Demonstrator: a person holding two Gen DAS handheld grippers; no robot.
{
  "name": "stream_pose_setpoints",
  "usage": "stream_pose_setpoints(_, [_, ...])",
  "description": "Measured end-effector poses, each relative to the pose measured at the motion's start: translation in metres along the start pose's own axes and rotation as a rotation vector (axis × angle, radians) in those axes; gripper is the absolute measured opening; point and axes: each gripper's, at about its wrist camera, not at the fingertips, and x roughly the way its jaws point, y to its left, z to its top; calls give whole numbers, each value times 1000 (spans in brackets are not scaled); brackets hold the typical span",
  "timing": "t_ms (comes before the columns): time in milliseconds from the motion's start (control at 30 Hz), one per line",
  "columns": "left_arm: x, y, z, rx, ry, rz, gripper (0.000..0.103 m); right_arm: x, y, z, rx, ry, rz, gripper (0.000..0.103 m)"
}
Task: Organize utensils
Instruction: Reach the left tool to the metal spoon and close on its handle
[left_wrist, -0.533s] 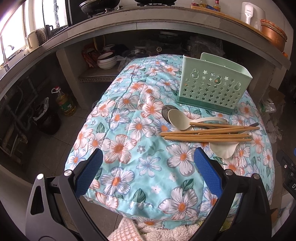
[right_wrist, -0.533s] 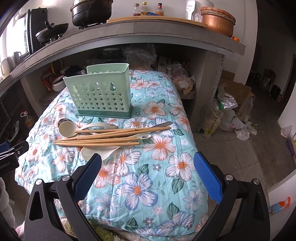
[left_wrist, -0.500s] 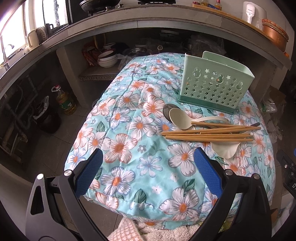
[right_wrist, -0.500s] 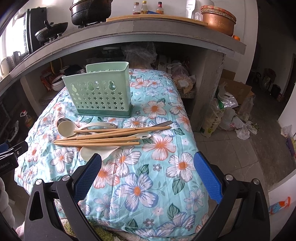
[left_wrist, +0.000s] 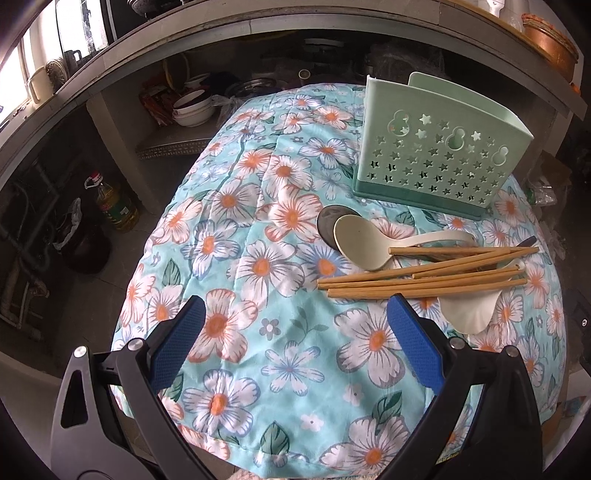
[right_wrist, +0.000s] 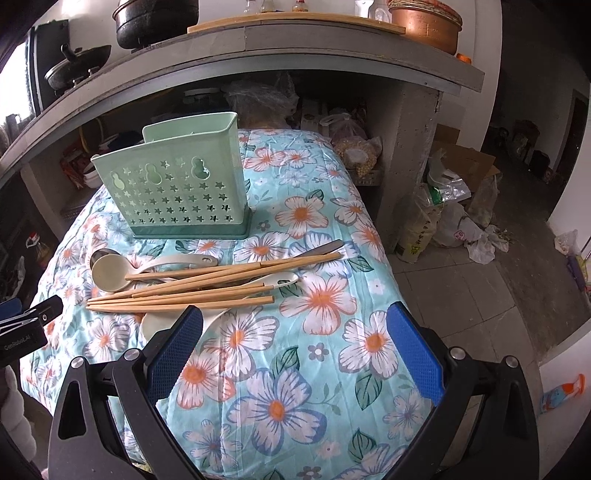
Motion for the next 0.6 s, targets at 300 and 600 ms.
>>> stream_pose_setpoints(300, [30, 13, 22, 62, -61, -146, 95, 12, 22, -3, -16, -58, 53, 97])
stream_pose_setpoints(600, [52, 42, 49, 79, -131, -304, 82, 33, 53, -5, -45, -12, 72, 97])
